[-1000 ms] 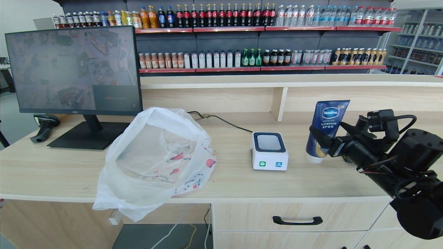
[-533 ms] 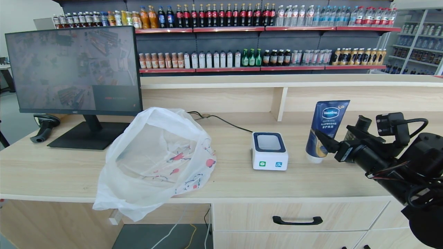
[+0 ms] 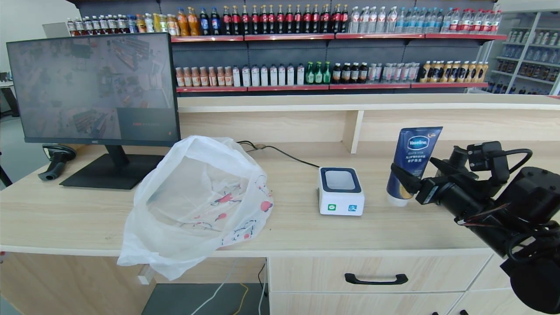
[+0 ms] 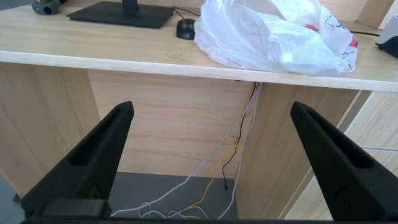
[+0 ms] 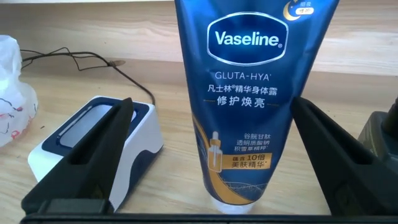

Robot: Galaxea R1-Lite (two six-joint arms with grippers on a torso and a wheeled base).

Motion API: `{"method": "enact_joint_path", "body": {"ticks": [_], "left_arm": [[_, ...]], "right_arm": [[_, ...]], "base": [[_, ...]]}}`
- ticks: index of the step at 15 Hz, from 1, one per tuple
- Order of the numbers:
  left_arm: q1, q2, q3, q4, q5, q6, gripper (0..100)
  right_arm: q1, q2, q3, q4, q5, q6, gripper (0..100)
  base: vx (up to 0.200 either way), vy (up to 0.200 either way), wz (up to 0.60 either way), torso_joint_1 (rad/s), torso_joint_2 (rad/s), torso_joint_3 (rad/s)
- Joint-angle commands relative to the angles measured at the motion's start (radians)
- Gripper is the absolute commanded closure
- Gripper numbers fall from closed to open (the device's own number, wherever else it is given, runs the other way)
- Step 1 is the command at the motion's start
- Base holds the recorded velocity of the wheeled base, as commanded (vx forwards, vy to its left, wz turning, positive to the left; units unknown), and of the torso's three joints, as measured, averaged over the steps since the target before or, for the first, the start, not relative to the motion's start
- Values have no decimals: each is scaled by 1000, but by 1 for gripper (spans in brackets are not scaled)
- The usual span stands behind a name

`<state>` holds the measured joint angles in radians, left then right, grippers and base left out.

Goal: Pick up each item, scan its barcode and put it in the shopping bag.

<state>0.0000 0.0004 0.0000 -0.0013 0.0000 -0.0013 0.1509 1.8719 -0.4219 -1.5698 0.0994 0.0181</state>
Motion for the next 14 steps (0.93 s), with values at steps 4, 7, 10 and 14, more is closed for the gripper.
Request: {"method": "enact_joint_path", "body": {"ticks": [4, 7, 10, 14], "left_arm": [[0, 0, 0, 0, 0, 0, 0], [0, 0, 0, 0, 0, 0, 0], [0, 0, 0, 0, 0, 0, 0], [0, 0, 0, 0, 0, 0, 0]], "right_arm": [[19, 27, -21, -1, 0, 0, 0], [16, 36, -26, -1, 0, 2, 0], [13, 50, -40, -1, 0, 5, 0], [-1, 73, -54, -1, 0, 6, 0]], "base": [[0, 0, 0, 0, 0, 0], [0, 0, 0, 0, 0, 0], [0, 0, 0, 0, 0, 0], [0, 0, 0, 0, 0, 0]]}}
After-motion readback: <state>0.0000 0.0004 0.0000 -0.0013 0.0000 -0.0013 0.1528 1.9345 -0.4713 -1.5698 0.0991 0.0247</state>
